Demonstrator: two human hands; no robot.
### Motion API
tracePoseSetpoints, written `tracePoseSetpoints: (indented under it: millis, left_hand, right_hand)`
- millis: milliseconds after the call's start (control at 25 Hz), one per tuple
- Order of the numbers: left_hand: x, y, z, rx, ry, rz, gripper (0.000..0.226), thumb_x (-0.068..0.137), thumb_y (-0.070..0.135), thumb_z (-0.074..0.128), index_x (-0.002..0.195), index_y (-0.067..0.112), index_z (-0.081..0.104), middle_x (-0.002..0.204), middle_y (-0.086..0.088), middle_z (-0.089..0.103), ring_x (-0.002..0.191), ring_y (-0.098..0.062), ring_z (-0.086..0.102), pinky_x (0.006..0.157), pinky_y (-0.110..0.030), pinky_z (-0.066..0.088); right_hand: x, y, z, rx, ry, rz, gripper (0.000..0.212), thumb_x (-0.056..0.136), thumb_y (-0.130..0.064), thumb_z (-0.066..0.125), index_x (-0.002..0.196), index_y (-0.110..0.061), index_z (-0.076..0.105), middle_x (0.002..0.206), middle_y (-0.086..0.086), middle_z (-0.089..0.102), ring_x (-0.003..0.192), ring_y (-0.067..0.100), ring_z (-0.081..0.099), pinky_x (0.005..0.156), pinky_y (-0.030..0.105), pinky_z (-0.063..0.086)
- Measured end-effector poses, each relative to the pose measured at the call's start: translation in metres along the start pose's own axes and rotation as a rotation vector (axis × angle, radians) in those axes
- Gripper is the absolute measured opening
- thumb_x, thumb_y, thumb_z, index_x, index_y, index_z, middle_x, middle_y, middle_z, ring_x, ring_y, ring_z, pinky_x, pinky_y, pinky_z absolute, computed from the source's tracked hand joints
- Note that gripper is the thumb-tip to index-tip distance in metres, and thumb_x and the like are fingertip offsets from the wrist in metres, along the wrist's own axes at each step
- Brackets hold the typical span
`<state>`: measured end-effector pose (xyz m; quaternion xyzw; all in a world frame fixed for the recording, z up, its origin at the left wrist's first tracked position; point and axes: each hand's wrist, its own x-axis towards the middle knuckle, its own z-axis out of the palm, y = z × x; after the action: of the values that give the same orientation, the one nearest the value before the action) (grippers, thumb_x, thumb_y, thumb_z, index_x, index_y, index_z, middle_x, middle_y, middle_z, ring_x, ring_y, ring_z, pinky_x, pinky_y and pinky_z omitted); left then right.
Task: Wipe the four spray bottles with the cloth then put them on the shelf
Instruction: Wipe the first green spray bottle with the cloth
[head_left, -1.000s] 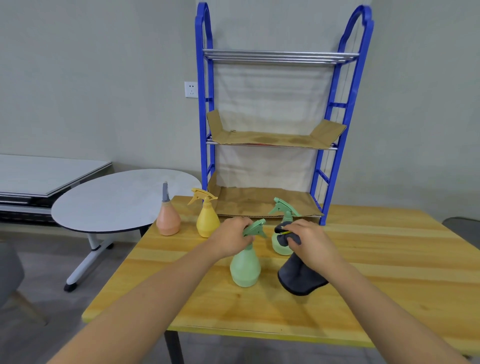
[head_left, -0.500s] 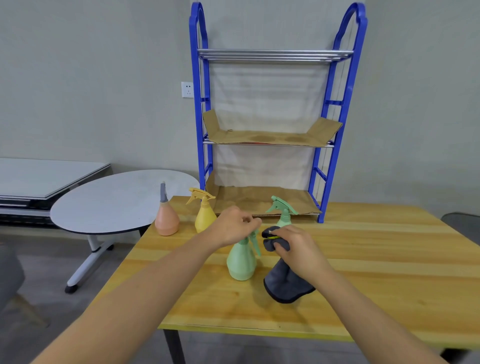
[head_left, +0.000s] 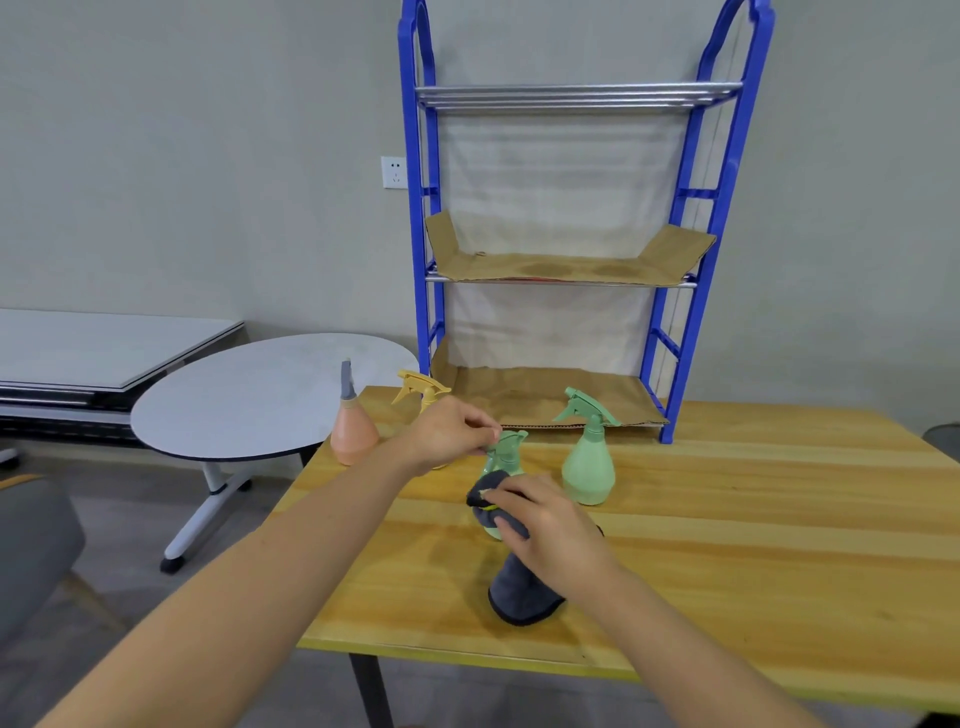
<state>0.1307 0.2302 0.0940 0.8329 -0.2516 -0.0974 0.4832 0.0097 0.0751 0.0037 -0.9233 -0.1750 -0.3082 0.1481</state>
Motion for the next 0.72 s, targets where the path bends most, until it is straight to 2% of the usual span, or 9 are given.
tracePoseSetpoints:
  millis: [120,280,360,440,480,520,600,720]
  left_hand:
    - [0.001,-0.002,-0.001,-0.033,-0.030,-0.024,0.013,0.094,0.010,0.068,0.097,0.000,0.076,0.110,-0.006,0.074,0.107,-0.025,0.071,0.083,-0.028,0.062]
    - [0.002,-0.007,-0.006,-0.025,-0.083,-0.001,0.016,0.097,0.008,0.063,0.101,-0.003,0.074,0.116,-0.004,0.072,0.102,-0.019,0.071,0.076,-0.021,0.060]
    - [0.003,-0.010,-0.008,-0.030,-0.083,0.016,0.016,0.098,0.009,0.063,0.101,-0.003,0.073,0.117,-0.003,0.072,0.096,-0.012,0.070,0.074,-0.018,0.058]
    - [0.006,-0.014,-0.008,-0.019,-0.094,0.026,0.017,0.099,0.008,0.062,0.103,-0.005,0.072,0.117,-0.002,0.071,0.094,-0.009,0.069,0.077,-0.019,0.059]
    - [0.007,-0.015,-0.008,-0.008,-0.103,0.032,0.018,0.099,0.008,0.061,0.105,-0.006,0.072,0.116,-0.001,0.071,0.095,-0.009,0.069,0.079,-0.020,0.059]
    - [0.008,-0.016,-0.008,0.013,-0.106,0.043,0.019,0.100,0.008,0.060,0.108,-0.006,0.071,0.116,-0.001,0.072,0.096,-0.010,0.069,0.081,-0.020,0.059]
    - [0.008,-0.016,-0.009,0.045,-0.098,0.068,0.021,0.101,0.008,0.059,0.112,-0.003,0.071,0.112,0.000,0.073,0.096,-0.010,0.069,0.082,-0.019,0.059]
    - [0.006,-0.015,-0.008,0.077,-0.091,0.078,0.021,0.102,0.012,0.058,0.115,0.004,0.073,0.098,0.010,0.072,0.086,-0.002,0.071,0.074,-0.013,0.055]
  right_hand:
    - [0.011,-0.003,0.015,-0.051,0.059,0.013,0.030,0.085,-0.019,0.071,0.116,-0.021,0.068,0.110,-0.008,0.060,0.099,0.017,0.056,0.076,0.033,0.056]
    - [0.025,0.010,0.014,0.011,0.333,0.229,0.029,0.082,-0.014,0.076,0.110,-0.015,0.070,0.109,-0.004,0.063,0.100,0.016,0.058,0.087,0.030,0.053]
    - [0.025,0.004,0.024,-0.004,0.312,0.140,0.028,0.082,-0.013,0.075,0.110,-0.015,0.071,0.108,-0.004,0.064,0.098,0.017,0.058,0.086,0.030,0.052]
    - [0.017,-0.008,0.040,-0.072,0.170,-0.065,0.026,0.083,-0.016,0.071,0.108,-0.017,0.071,0.106,-0.005,0.064,0.093,0.018,0.057,0.079,0.030,0.053]
    - [0.016,-0.007,0.042,-0.081,0.153,-0.103,0.025,0.083,-0.016,0.070,0.108,-0.018,0.071,0.105,-0.005,0.064,0.091,0.018,0.058,0.076,0.030,0.053]
    - [0.018,-0.001,0.037,-0.058,0.190,-0.064,0.025,0.083,-0.015,0.071,0.108,-0.017,0.071,0.106,-0.005,0.064,0.092,0.019,0.059,0.077,0.030,0.054]
    - [0.027,0.019,0.023,0.004,0.347,0.140,0.025,0.082,-0.010,0.074,0.107,-0.014,0.071,0.106,-0.002,0.065,0.096,0.020,0.060,0.086,0.031,0.052]
    - [0.035,0.039,0.007,0.014,0.468,0.369,0.026,0.083,-0.009,0.074,0.109,-0.013,0.072,0.108,0.000,0.065,0.099,0.020,0.061,0.089,0.034,0.051]
